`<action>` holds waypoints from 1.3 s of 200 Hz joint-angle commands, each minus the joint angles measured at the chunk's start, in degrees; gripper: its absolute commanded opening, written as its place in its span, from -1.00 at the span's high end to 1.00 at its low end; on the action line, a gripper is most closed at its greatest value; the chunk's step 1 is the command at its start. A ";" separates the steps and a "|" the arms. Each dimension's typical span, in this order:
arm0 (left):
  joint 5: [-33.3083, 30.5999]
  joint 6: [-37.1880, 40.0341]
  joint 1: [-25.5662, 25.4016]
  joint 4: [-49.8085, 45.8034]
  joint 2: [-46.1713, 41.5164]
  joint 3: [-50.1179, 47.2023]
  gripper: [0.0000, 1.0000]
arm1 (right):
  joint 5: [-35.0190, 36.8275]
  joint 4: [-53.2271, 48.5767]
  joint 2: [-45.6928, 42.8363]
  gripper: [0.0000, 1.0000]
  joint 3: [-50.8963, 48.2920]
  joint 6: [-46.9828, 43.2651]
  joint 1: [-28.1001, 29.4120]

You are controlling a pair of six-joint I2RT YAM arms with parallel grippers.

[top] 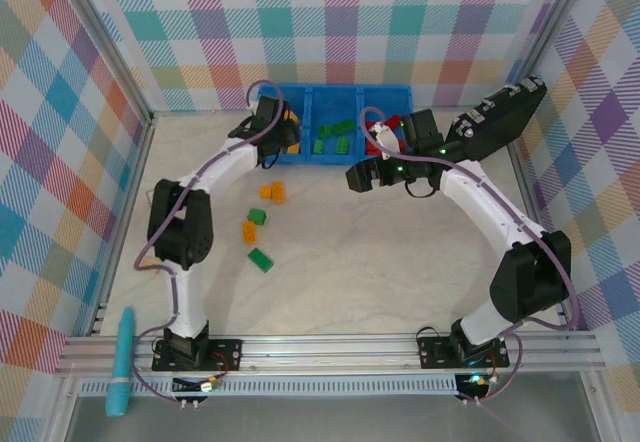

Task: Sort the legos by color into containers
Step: Pick up the lego from the center of the table.

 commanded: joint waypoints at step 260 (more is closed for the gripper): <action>0.53 -38.70 -17.64 -10.81 -27.13 -53.49 -0.26 | -1.61 -0.76 2.38 -0.98 3.09 -2.67 0.46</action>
